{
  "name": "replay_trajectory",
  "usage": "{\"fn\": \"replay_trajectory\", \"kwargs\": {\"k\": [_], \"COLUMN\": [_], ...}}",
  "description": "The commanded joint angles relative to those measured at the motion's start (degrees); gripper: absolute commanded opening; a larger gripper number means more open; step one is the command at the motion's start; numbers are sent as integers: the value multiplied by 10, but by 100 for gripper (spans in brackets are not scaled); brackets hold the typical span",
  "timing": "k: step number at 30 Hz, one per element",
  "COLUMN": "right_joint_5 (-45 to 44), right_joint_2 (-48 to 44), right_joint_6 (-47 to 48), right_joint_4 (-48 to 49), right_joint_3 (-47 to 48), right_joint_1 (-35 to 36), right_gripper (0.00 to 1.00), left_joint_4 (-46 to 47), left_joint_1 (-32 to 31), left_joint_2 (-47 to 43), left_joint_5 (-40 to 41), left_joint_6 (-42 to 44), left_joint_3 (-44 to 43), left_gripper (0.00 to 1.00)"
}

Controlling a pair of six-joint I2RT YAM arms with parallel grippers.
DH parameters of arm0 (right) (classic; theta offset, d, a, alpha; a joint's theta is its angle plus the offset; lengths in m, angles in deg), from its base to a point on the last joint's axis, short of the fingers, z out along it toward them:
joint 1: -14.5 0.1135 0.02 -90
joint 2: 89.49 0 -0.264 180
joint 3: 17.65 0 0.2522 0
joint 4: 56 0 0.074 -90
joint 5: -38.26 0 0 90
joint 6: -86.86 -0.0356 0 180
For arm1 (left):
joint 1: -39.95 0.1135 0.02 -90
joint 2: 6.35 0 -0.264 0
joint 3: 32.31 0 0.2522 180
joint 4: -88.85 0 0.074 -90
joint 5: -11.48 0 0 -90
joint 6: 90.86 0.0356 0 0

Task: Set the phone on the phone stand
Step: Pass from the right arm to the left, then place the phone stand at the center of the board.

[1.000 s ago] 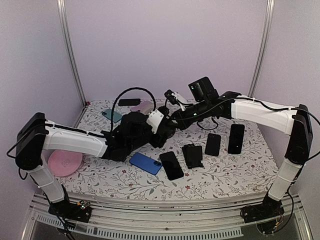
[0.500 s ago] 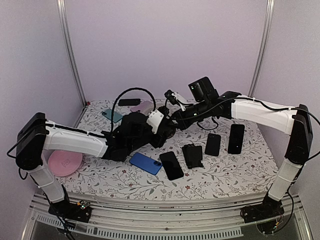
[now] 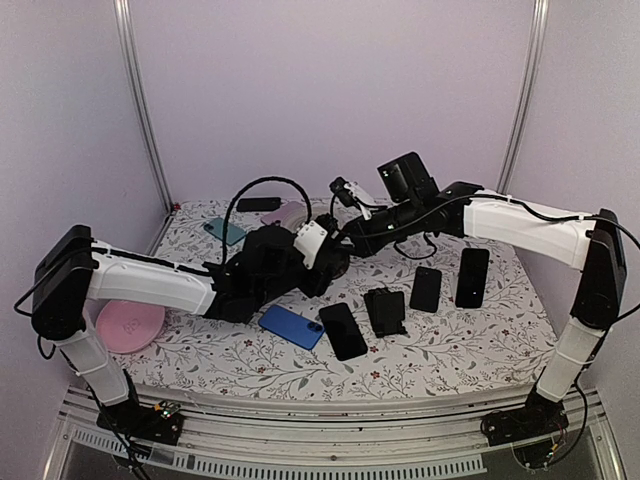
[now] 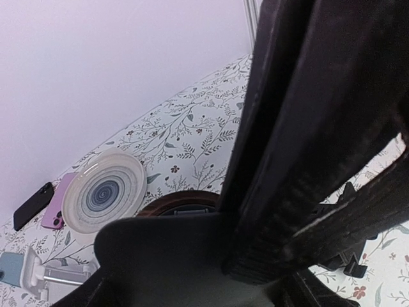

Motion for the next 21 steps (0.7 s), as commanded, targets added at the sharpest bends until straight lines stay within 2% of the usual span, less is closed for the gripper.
{"fn": "replay_trajectory", "kwargs": {"k": [1, 8, 13, 21], "right_joint_5": [-9, -86, -161, -247], "right_joint_2": [-27, -47, -85, -165], "right_joint_6": [-6, -20, -42, -90], "right_joint_4": [17, 22, 41, 86], "right_joint_3": [10, 2, -23, -97], "right_joint_1": [5, 5, 0, -31], "right_gripper": [20, 60, 77, 97], "left_joint_4": [10, 13, 11, -13], "left_joint_1": [-4, -2, 3, 22], "left_joint_2": [6, 14, 24, 43], "left_joint_5": [14, 38, 45, 57], "left_joint_6": [-8, -24, -42, -100], "left_joint_3": [1, 0, -2, -12], "left_gripper": [31, 29, 29, 30]}}
